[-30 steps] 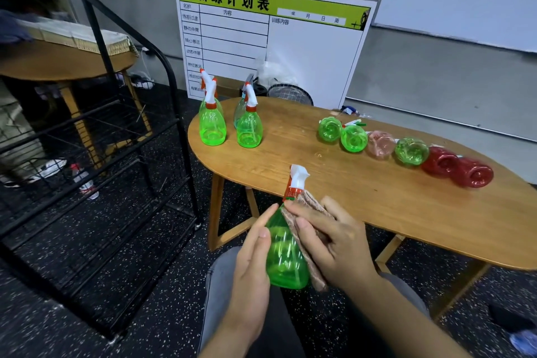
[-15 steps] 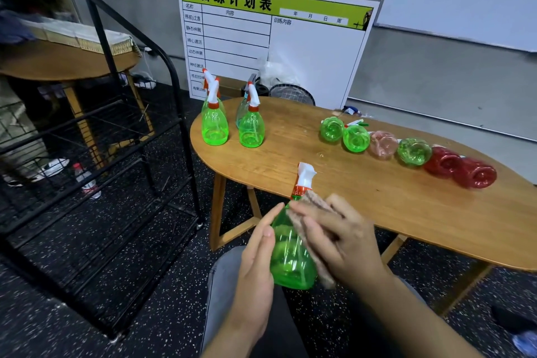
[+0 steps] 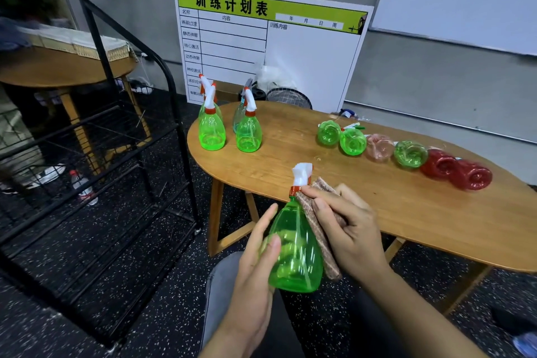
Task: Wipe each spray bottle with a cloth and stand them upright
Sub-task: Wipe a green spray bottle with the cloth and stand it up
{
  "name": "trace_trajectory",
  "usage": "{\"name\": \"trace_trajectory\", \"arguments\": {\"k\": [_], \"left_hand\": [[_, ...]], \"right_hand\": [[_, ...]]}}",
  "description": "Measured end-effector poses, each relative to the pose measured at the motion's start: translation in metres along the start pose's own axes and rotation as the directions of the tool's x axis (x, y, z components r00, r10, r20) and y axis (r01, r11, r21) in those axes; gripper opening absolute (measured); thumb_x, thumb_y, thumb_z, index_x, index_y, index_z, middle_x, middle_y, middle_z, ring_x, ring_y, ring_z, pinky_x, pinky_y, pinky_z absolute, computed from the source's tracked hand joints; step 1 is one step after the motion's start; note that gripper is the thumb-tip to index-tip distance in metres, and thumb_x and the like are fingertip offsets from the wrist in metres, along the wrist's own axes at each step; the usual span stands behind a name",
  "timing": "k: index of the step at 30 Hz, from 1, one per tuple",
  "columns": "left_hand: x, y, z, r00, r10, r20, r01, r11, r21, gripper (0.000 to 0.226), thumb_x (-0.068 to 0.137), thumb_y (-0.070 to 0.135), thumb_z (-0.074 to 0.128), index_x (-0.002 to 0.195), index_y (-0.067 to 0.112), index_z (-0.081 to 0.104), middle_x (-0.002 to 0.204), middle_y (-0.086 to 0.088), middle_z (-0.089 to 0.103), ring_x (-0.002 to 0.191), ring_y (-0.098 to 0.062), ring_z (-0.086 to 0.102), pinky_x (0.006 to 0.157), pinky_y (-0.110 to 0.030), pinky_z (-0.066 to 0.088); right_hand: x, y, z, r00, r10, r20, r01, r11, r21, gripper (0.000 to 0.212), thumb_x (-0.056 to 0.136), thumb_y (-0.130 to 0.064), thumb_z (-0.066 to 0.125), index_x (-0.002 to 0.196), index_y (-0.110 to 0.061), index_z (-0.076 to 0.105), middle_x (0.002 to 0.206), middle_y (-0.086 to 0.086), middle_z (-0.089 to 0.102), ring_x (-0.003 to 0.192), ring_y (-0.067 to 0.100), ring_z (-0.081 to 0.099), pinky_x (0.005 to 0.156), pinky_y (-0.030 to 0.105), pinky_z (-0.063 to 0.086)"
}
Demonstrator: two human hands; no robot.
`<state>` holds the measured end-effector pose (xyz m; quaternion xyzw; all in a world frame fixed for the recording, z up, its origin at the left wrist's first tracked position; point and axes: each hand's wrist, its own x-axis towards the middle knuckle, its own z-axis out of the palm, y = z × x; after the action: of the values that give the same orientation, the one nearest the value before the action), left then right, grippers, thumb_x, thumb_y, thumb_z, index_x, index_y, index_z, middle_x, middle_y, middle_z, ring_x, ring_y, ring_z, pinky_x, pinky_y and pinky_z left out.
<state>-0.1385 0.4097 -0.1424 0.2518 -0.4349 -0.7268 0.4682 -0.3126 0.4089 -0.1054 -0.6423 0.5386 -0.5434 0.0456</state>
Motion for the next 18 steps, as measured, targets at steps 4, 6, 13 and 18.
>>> {"name": "trace_trajectory", "arguments": {"k": [4, 6, 13, 18], "left_hand": [[0.001, -0.003, 0.001, 1.0, -0.013, -0.004, 0.013, 1.0, 0.008, 0.048, 0.102, 0.031, 0.047, 0.149, 0.036, 0.054, 0.145, 0.005, 0.066, 0.135, -0.017, 0.062, 0.11, -0.043, 0.052], [0.001, -0.003, 0.002, 1.0, -0.013, -0.021, 0.014, 1.0, 0.026, 0.05, 0.101, 0.034, 0.046, 0.151, 0.035, 0.053, 0.145, 0.006, 0.066, 0.136, -0.017, 0.061, 0.117, -0.048, 0.045], [0.001, -0.005, -0.001, 0.996, -0.008, -0.09, 0.014, 0.998, 0.066, 0.047, 0.1, 0.036, 0.043, 0.145, 0.037, 0.06, 0.136, -0.001, 0.072, 0.129, -0.022, 0.067, 0.111, -0.044, 0.05], [0.0, -0.003, 0.002, 0.999, -0.016, -0.044, 0.018, 0.999, 0.028, 0.048, 0.102, 0.033, 0.04, 0.146, 0.027, 0.057, 0.129, -0.008, 0.075, 0.121, -0.026, 0.072, 0.093, -0.027, 0.059]], "right_hand": [[0.0, 0.001, 0.003, 0.999, 0.015, 0.043, -0.014, 1.0, -0.019, 0.03, 0.102, -0.035, 0.058, 0.125, -0.029, 0.076, 0.082, -0.011, 0.048, 0.066, 0.007, 0.048, 0.061, 0.015, 0.035], [-0.003, 0.0, 0.008, 0.995, -0.009, 0.095, 0.015, 0.998, -0.066, 0.03, 0.103, -0.036, 0.057, 0.126, -0.032, 0.075, 0.083, -0.009, 0.05, 0.068, 0.011, 0.051, 0.06, 0.02, 0.039], [-0.038, -0.007, 0.009, 0.894, -0.331, 0.301, 0.403, 0.888, -0.222, 0.03, 0.104, -0.036, 0.058, 0.132, -0.037, 0.069, 0.084, -0.004, 0.054, 0.062, 0.006, 0.047, 0.048, 0.022, 0.044], [-0.049, -0.005, 0.001, 0.754, -0.517, 0.405, 0.636, 0.727, -0.257, 0.029, 0.094, -0.03, 0.073, 0.122, -0.031, 0.078, 0.082, -0.001, 0.065, 0.064, 0.013, 0.054, 0.049, 0.027, 0.047]]}}
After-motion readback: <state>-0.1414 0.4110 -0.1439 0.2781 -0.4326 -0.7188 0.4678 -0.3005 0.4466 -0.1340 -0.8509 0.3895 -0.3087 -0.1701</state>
